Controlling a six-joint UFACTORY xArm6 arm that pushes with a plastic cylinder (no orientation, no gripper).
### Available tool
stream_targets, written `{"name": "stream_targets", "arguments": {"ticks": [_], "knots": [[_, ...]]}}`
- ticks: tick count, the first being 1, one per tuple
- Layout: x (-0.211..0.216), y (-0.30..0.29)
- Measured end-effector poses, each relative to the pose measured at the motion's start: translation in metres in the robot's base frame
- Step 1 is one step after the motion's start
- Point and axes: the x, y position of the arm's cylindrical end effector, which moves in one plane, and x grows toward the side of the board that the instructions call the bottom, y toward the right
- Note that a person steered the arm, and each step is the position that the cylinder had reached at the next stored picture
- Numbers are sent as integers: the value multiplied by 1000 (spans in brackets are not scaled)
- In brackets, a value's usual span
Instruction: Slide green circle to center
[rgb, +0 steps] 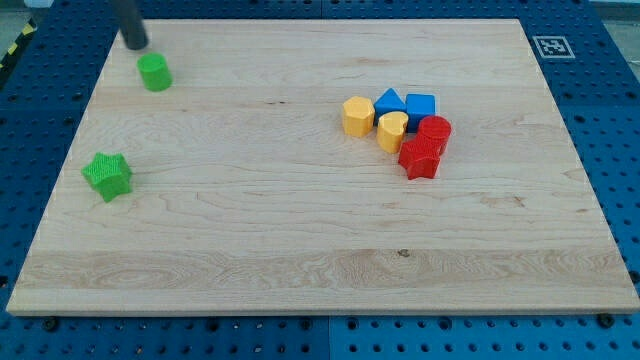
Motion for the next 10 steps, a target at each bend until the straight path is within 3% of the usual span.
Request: {"name": "stream_targets", "arguments": {"ticks": [2,6,10], "knots": [[43,-6],[52,50],[56,70]]}}
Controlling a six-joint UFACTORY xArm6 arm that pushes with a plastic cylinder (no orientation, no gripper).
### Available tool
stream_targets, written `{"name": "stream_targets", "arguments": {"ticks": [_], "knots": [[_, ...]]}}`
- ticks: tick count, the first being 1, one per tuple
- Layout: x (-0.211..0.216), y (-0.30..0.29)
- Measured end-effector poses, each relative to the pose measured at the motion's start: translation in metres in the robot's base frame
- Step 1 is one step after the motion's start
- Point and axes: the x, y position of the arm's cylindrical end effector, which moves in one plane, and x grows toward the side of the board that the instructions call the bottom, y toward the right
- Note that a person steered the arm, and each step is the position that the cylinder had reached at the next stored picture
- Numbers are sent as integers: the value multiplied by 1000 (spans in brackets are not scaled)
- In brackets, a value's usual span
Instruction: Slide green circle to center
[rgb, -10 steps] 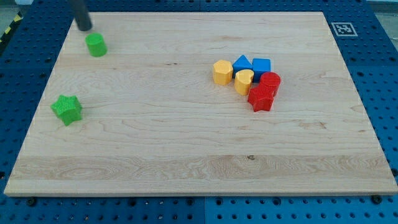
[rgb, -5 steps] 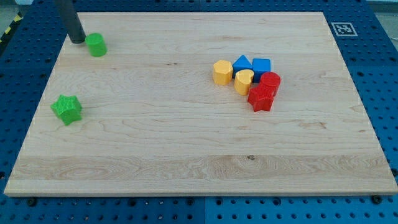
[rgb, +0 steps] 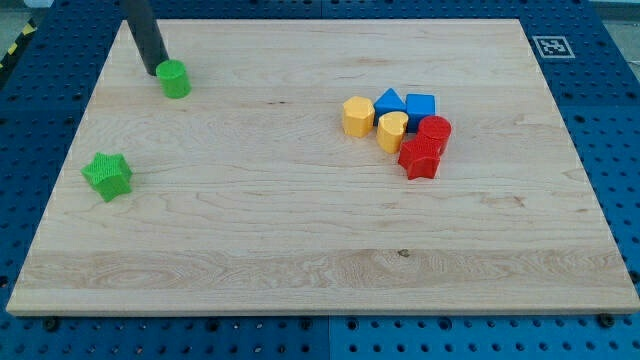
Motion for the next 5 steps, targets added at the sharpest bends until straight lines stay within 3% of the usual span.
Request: {"name": "stream_targets", "arguments": {"ticks": [5], "knots": [[25,17]]}}
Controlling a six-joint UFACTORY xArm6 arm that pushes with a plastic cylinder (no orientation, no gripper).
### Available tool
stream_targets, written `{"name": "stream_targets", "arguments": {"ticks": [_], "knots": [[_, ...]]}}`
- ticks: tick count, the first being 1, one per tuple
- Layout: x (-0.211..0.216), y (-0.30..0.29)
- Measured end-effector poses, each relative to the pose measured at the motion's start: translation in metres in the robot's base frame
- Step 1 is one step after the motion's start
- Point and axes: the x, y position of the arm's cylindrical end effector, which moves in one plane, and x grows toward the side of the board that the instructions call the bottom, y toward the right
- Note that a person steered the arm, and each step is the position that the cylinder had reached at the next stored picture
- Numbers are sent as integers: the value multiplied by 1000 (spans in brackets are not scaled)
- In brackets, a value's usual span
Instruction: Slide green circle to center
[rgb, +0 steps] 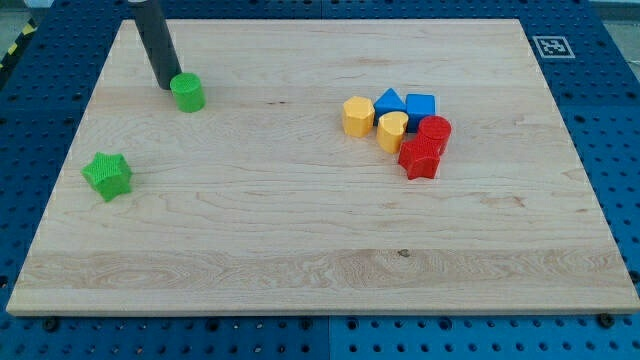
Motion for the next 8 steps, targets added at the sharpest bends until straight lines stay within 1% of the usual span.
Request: {"name": "stream_targets", "arguments": {"ticks": [2,3,5,7,8], "knots": [[6,0],[22,8],[26,15],[37,41],[37,41]]}}
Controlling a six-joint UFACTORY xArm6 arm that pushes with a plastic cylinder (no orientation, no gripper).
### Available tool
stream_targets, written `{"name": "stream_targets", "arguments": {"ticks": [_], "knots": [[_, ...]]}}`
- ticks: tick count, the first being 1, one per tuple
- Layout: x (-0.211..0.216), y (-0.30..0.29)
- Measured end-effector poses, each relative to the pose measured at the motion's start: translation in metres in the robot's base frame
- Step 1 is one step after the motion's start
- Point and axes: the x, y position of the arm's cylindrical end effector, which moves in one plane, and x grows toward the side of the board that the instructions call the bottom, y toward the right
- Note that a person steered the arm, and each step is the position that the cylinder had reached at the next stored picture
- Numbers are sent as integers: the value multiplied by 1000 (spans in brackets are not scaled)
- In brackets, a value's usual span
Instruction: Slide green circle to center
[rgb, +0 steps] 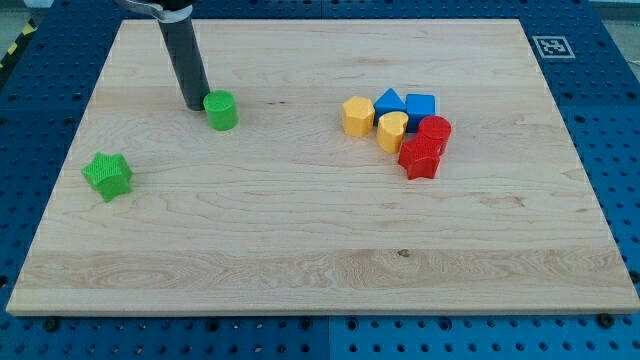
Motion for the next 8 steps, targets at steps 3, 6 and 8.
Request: {"name": "stream_targets", "arguments": {"ticks": [3,6,8], "knots": [[14,3],[32,30],[32,59]]}}
